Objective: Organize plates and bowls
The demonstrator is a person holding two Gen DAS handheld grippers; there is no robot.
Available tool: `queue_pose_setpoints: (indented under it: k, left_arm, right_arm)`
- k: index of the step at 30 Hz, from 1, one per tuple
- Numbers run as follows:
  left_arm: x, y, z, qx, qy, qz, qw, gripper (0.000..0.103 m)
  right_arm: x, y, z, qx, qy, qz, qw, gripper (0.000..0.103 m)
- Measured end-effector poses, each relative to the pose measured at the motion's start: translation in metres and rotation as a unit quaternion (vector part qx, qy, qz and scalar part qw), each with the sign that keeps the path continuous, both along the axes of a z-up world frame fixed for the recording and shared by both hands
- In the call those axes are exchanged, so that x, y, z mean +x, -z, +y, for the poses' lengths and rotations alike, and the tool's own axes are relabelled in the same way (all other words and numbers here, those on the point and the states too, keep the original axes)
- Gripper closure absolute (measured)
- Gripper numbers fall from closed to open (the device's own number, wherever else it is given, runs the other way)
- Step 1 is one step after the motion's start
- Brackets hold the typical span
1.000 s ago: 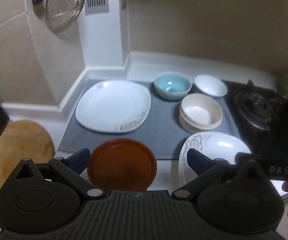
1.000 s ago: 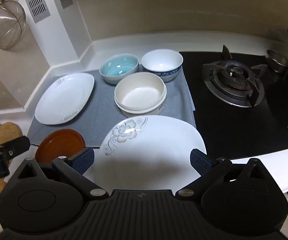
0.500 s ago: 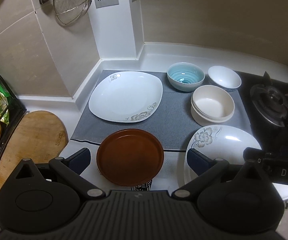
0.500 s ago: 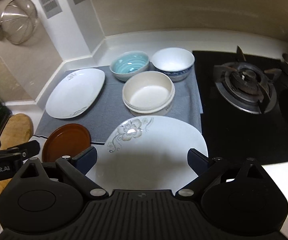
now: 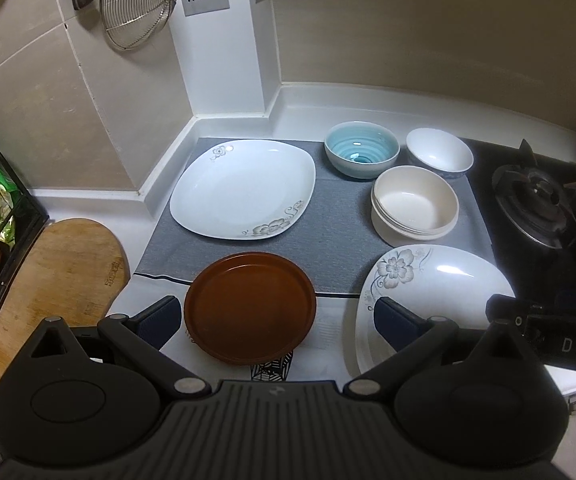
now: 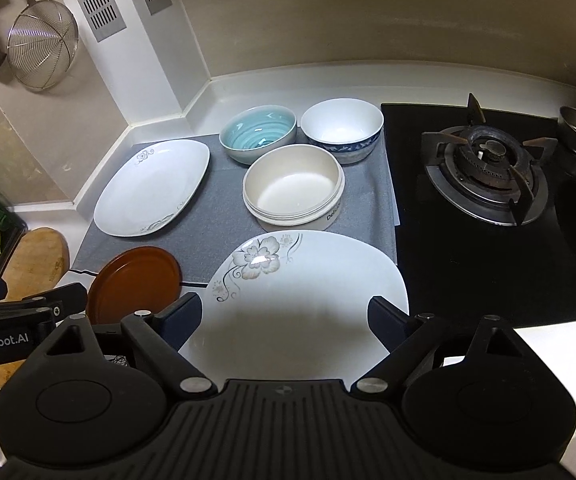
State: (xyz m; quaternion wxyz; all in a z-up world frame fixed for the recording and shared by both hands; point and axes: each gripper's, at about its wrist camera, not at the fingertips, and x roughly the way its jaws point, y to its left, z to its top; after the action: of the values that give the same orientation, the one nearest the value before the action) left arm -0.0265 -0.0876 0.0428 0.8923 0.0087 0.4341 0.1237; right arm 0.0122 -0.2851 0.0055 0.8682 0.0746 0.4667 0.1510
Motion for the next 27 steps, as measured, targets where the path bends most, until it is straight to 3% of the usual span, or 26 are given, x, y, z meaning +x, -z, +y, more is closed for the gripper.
queue_pose_setpoints:
  k: [20, 25, 27]
  left_arm:
    - [-0.011, 0.004, -0.026, -0.008, -0.002, -0.008, 0.9999, 0.002]
    - [-0.009, 0.007, -0.019, -0.030, 0.021, -0.021, 0.9991, 0.029]
    - [-0.005, 0.008, -0.014, -0.039, 0.038, -0.030, 0.9981, 0.053]
  right_arm:
    - [-0.018, 0.003, -0.017, 0.026, -0.012, -0.013, 1.000, 0.031]
    - [-0.022, 0.003, -0.013, 0.023, -0.017, -0.024, 0.999, 0.042]
    - [-0.019, 0.000, -0.010, 0.017, -0.011, -0.034, 0.999, 0.048]
